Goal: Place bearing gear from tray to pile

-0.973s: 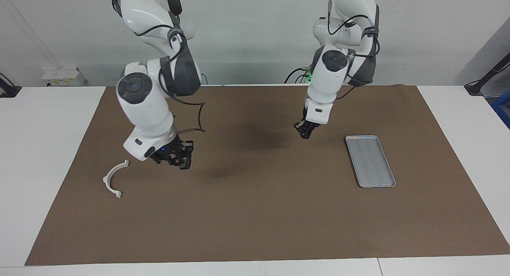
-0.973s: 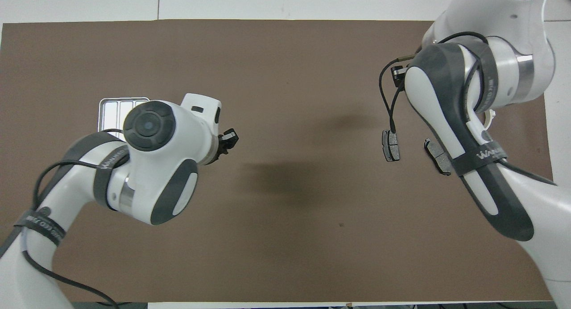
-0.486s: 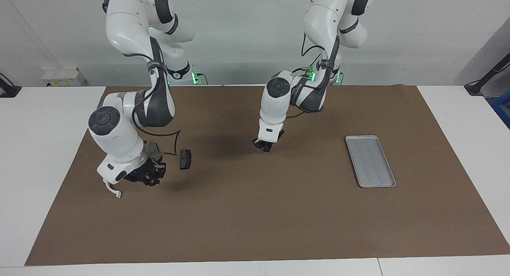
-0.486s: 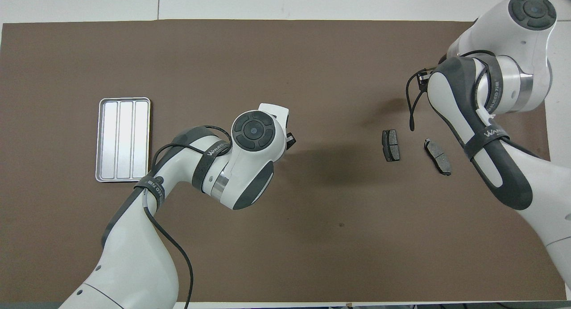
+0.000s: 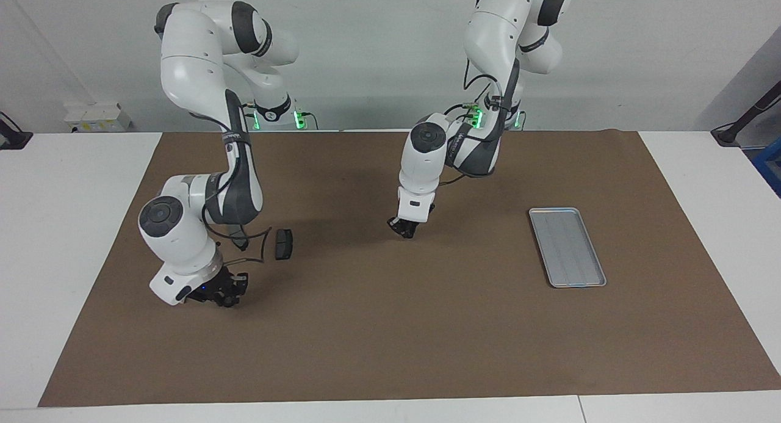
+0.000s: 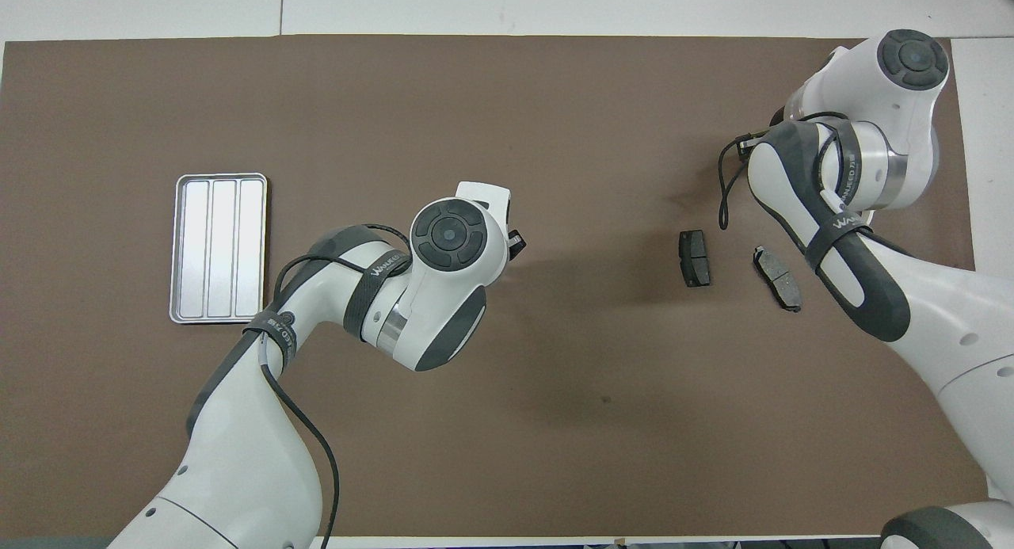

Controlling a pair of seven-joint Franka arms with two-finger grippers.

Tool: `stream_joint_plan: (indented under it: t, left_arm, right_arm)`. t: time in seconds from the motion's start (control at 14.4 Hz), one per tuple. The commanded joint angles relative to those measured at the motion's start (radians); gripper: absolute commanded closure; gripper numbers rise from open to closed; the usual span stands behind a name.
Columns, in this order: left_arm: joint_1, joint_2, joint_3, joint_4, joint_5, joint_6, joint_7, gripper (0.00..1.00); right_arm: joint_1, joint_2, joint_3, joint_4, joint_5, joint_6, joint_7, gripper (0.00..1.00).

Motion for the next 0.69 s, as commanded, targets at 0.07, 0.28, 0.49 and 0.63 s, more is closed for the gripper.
stream_joint_plan:
  t: [0.07,0.28,0.49,0.63]
  left_arm:
    - [-0.020,0.019,0.015,-0.003,-0.003,0.020,-0.025,1.00]
    - [-0.020,0.025,0.017,-0.003,0.000,0.018,-0.025,1.00]
    - [-0.020,0.028,0.017,-0.003,0.002,0.020,-0.025,1.00]
    - [-0.020,0.030,0.017,-0.004,0.002,0.023,-0.025,1.00]
  right_arm:
    - [-0.017,0.008,0.015,-0.010,-0.006,0.029,-0.023,1.00]
    - [-0.007,0.006,0.015,-0.010,-0.005,0.017,-0.011,0.29]
    - [0.001,-0.014,0.013,-0.006,-0.008,-0.037,-0.009,0.00]
    - [0.024,-0.047,0.012,0.001,-0.009,-0.087,0.011,0.00]
